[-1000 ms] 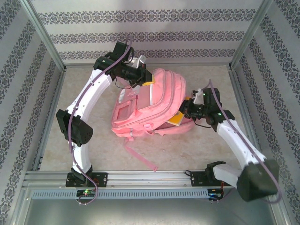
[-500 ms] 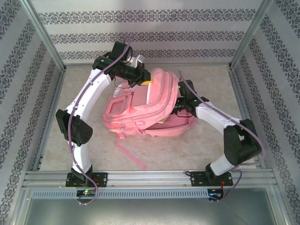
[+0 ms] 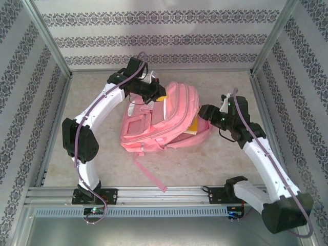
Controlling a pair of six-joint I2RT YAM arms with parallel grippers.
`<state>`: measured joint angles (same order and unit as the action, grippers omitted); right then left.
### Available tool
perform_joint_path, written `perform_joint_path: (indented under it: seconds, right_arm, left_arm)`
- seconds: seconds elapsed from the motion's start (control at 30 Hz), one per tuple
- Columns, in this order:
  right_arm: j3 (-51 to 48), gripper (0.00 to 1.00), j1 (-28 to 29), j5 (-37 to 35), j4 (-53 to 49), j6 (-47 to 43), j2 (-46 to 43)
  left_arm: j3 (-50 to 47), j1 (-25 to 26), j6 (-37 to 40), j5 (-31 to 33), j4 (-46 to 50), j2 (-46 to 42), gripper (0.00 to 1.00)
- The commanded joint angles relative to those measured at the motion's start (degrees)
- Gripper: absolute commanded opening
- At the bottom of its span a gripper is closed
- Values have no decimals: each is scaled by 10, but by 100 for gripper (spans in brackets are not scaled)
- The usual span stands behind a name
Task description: Pack the student bag
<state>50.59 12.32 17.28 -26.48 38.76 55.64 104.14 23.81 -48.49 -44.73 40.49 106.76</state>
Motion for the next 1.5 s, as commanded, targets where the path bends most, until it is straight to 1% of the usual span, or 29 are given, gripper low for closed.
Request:
perform_joint_path:
  seconds: [0.0, 0.07, 0.13, 0.23, 0.33, 0.43, 0.53, 0.6, 0.67, 0.77, 0.87, 0.97, 1.07, 1.2, 1.23, 1.3, 1.47]
  right_arm:
    - [-24, 64, 16, -79, -36, -43, -53]
    - [-24, 64, 11, -106, -59, -49, -55]
    - [-7, 59, 0, -141, -97, -39, -34]
    - [6, 46, -7, -161, -109, -16, -19]
    - [3, 30, -8, -173, -108, -3, -33]
    - [-6, 22, -9, -193, -128, -4, -47]
    - [-22, 14, -9, -194, -134, 4, -71]
    - [-32, 13, -8, -175, -129, 10, -92]
    - [-50, 13, 4, -146, -113, 5, -113]
    - [-88, 16, 70, -131, -85, -22, -143]
    - [-142, 23, 182, -142, -26, -54, -170]
    - [-194, 29, 312, -213, 28, -57, -174]
    - [-213, 30, 388, -263, 57, -45, -131]
    - [-233, 32, 441, -277, 120, -30, -64]
    - [-243, 33, 457, -284, 149, -28, -47]
    - [-258, 34, 480, -310, 182, -21, -26]
    - [-302, 34, 506, -367, 271, 0, 23]
  left_arm:
    - [8, 8, -31, 14, -81, 12, 0]
    - [16, 10, -29, 9, -85, 16, 0]
    - [24, 10, -17, 9, -79, 11, 0]
    - [40, 10, 3, 20, -47, 11, 0]
    - [41, 12, -2, 22, -28, 25, 0]
    - [56, 27, -5, 22, -12, 54, 0]
    - [118, 51, 17, 40, 41, 102, 0]
    - [150, 62, 20, 50, 66, 132, 0]
    - [156, 65, 5, 57, 61, 149, 0]
    - [150, 65, -31, 72, 27, 158, 0]
    - [141, 66, -77, 79, -17, 162, 0]
    - [120, 67, -125, 79, -67, 161, 0]
    - [112, 67, -144, 88, -85, 163, 0]
    - [110, 66, -160, 96, -96, 166, 0]
    - [109, 66, -164, 97, -99, 168, 0]
    - [109, 65, -170, 96, -102, 171, 0]
    - [104, 66, -179, 97, -105, 171, 0]
